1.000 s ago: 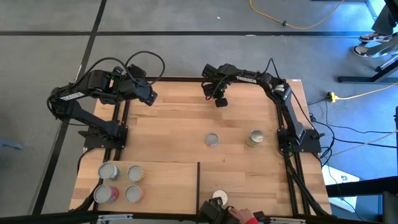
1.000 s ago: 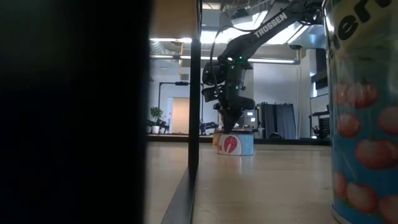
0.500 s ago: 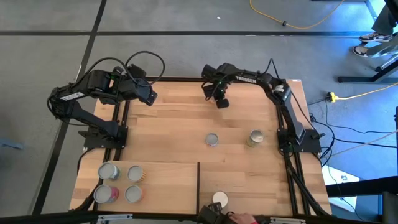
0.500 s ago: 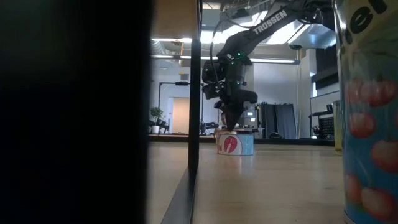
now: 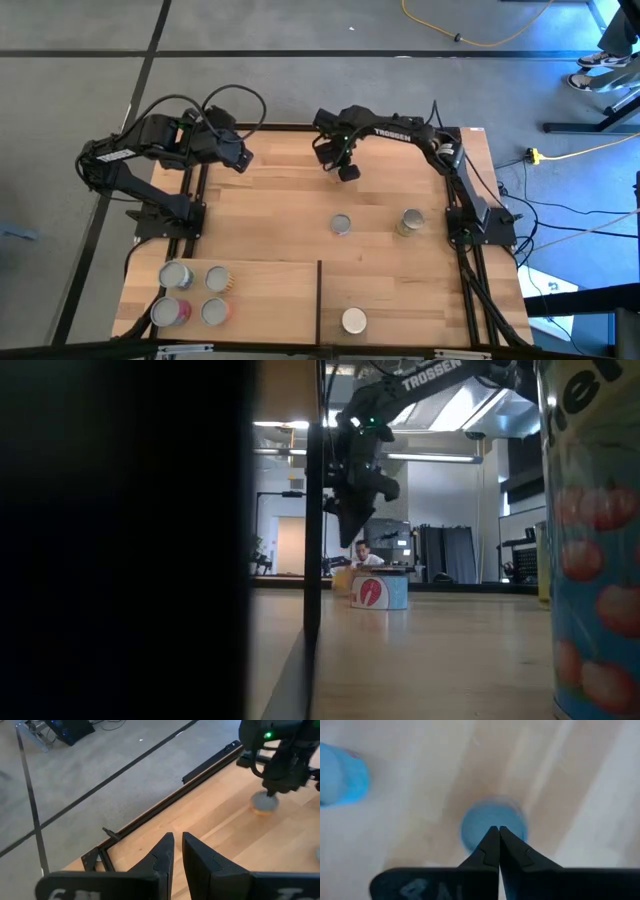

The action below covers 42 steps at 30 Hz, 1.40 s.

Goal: Pick and place cans onto a shelf
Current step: Put the canned pineapple ring on the shelf

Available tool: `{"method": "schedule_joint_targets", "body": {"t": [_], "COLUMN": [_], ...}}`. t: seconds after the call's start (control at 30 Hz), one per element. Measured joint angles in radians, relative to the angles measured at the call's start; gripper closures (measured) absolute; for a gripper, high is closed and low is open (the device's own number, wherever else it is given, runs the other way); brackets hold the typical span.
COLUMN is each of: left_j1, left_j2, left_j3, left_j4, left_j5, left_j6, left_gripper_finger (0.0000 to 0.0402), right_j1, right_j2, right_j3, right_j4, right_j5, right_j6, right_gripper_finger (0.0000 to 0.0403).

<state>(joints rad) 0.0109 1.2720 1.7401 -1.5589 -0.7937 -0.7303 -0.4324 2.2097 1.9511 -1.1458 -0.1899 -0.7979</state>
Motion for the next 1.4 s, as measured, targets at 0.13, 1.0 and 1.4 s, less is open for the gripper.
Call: {"method": "schedule_joint_targets", "body": {"t": [0.13, 1.0, 1.4], "left_j1": [-0.015, -0.021, -0.021], "left_j2": [0.000, 0.000, 0.000], "left_j3": [0.000, 0.000, 0.000], "left_j4": [0.000, 0.000, 0.000], "left_j5": [0.000, 0.000, 0.000], "left_j6": [0.000, 0.000, 0.000], "left_gripper_finger": [0.0369, 0.0369, 0.0369], "right_j1": [0.044, 0.062, 0.071], "right_j2": [0.000, -0.006, -0.006], "right_j3": [0.000, -0.088, -0.251], "right_j4": [0.009, -0.182, -0.151], "right_j5": [-0.027, -0.077, -0.065], "right_j6": [0.000, 0.161, 0.121], "right_gripper_finger": [0.0403, 0.0312, 0.0312]}}
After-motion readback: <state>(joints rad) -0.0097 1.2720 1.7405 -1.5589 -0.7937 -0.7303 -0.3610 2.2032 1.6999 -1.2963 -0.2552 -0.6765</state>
